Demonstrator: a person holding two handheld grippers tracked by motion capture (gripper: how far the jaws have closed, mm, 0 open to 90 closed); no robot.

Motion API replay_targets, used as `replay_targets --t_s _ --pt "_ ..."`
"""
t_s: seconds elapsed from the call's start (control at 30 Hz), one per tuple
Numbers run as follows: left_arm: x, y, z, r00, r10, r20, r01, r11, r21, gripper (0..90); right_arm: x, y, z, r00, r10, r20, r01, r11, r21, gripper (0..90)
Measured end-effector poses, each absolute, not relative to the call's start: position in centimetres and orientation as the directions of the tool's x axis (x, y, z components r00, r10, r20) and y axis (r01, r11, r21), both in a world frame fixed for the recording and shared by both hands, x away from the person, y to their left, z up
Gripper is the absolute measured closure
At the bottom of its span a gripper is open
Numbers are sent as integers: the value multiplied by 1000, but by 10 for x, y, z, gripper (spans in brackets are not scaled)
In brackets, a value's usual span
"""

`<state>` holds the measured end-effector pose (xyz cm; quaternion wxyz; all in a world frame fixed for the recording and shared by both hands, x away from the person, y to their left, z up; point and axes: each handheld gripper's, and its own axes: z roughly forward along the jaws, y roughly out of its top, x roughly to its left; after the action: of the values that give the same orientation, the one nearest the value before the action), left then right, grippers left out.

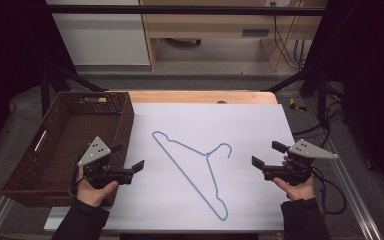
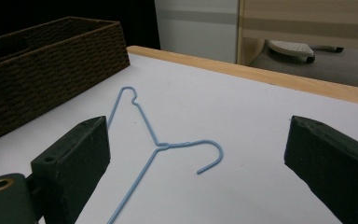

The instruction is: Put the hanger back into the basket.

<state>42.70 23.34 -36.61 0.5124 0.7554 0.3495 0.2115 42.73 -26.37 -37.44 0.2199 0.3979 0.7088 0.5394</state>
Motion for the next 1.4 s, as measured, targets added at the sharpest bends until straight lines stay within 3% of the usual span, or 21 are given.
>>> replay_targets --t_s 0.73,0.97,1.2,1.4 --pt "422 209 -371 706 708 -11 304 -289 908 53 433 -221 -369 -614 786 69 400 234 886 114" --pt "423 203 -376 714 700 -14 318 -307 897 53 448 -191 -379 -629 775 61 465 312 828 186" --pt "424 201 -379 718 696 -13 324 -317 891 53 465 -161 -389 -664 747 24 517 435 737 211" --pt "425 200 -380 718 696 -12 325 -320 890 53 476 -143 -393 -665 747 22 551 470 689 235"
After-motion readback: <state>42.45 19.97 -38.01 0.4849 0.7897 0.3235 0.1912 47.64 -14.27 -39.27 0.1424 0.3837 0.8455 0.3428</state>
